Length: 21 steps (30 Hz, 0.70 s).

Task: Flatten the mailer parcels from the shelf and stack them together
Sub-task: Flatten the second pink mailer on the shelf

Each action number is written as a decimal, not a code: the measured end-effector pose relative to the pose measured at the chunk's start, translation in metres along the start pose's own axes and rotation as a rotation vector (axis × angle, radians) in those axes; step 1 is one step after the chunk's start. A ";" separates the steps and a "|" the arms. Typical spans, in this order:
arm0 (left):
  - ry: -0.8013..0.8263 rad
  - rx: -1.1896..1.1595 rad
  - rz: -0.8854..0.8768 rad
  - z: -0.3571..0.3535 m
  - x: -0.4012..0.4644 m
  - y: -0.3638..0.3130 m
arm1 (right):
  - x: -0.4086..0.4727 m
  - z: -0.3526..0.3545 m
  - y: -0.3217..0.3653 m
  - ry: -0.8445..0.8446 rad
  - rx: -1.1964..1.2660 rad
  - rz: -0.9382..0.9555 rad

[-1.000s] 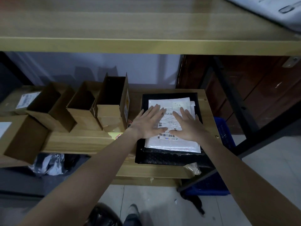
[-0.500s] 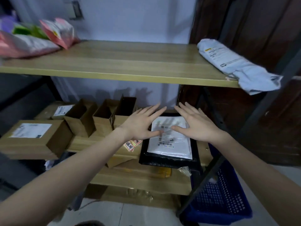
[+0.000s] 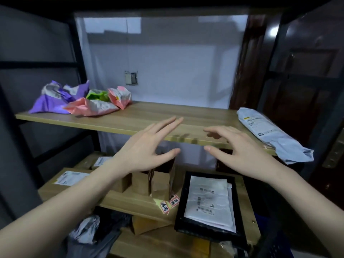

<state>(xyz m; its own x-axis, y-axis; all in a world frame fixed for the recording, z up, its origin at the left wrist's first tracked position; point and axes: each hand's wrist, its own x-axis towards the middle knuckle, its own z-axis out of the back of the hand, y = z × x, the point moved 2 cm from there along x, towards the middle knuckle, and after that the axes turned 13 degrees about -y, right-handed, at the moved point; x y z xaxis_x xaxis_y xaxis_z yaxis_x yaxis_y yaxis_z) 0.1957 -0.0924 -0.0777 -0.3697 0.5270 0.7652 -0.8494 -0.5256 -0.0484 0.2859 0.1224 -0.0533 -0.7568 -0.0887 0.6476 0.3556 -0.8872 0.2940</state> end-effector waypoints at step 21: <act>-0.075 0.414 0.451 0.078 -0.013 0.241 | 0.171 -0.108 0.043 0.001 0.109 0.190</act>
<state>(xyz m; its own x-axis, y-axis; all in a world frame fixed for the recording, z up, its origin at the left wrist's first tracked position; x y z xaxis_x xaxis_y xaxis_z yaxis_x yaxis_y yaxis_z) 0.0249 -0.2784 -0.0493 -0.6186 0.1519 0.7709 -0.3932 -0.9093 -0.1363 0.1124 0.0201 -0.0061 -0.6707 -0.2503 0.6982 0.5494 -0.8001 0.2409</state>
